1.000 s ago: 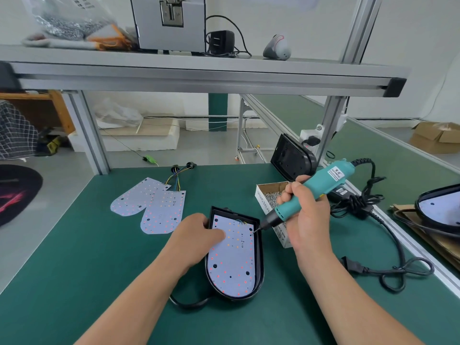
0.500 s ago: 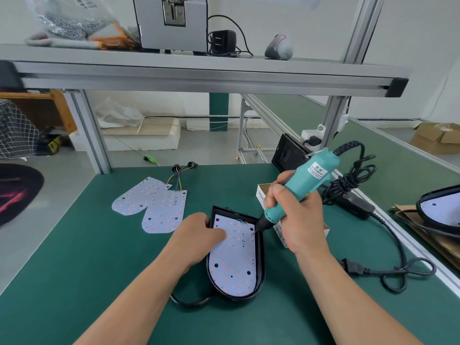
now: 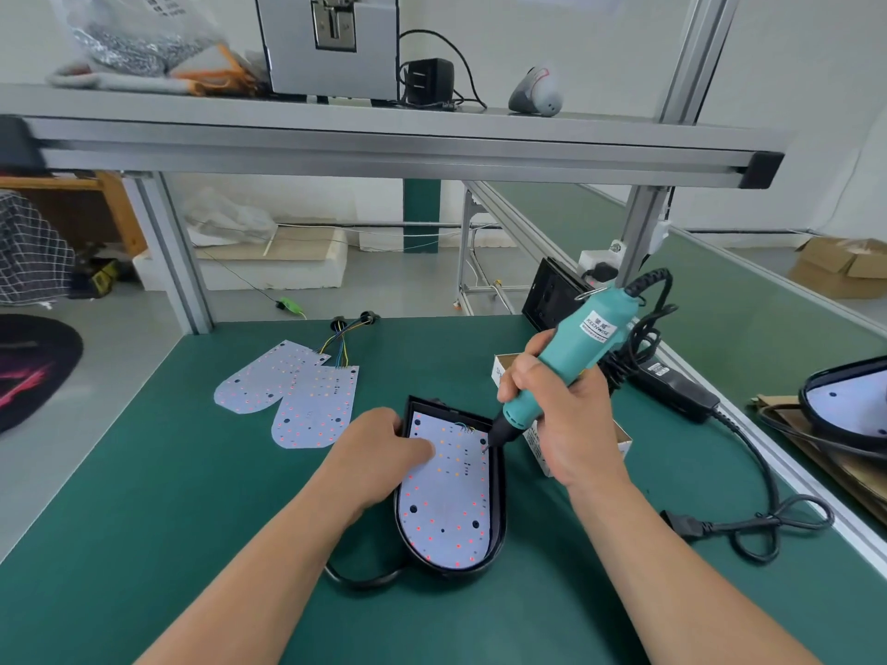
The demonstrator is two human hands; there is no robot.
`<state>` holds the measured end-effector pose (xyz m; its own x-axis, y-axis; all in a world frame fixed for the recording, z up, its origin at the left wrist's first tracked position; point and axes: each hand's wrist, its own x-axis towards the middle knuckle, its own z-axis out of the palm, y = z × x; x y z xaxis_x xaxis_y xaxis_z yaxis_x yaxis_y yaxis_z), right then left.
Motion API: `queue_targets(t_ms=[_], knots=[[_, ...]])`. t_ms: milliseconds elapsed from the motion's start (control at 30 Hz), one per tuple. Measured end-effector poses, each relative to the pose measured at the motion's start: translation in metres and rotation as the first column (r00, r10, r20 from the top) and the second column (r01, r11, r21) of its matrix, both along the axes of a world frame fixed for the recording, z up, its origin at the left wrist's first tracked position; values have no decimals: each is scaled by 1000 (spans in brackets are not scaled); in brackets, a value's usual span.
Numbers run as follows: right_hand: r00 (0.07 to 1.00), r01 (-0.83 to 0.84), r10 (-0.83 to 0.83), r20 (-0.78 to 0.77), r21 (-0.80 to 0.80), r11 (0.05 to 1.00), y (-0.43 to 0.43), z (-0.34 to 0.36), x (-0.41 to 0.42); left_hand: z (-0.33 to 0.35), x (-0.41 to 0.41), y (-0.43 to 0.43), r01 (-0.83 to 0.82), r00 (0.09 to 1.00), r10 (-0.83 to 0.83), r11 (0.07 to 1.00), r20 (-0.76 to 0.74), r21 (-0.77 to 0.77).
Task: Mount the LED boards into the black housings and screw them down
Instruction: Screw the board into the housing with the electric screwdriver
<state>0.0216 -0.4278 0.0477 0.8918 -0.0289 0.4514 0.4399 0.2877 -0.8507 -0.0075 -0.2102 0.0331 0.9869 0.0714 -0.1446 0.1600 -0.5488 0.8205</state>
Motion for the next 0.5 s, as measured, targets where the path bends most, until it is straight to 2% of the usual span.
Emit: queue_targets(t_ms=[133,367,433,500], knots=[[1000,-7,8,-11,32,999,-1,1,-3,3,-2,1,5,1000,-5,1000,-21,-12],[994,-110,102,44,280,954,0,19,-11,1,-2,3,13,1000,-13,1000,-19,7],[991,-129,137,5,368,921,3,16,-14,3,-1,5,-6,998,1,996,-62,-93],[985,-129,166,-45,446,886,5,12,-14,7,3,7,-123,985,80,949,-155,-291]])
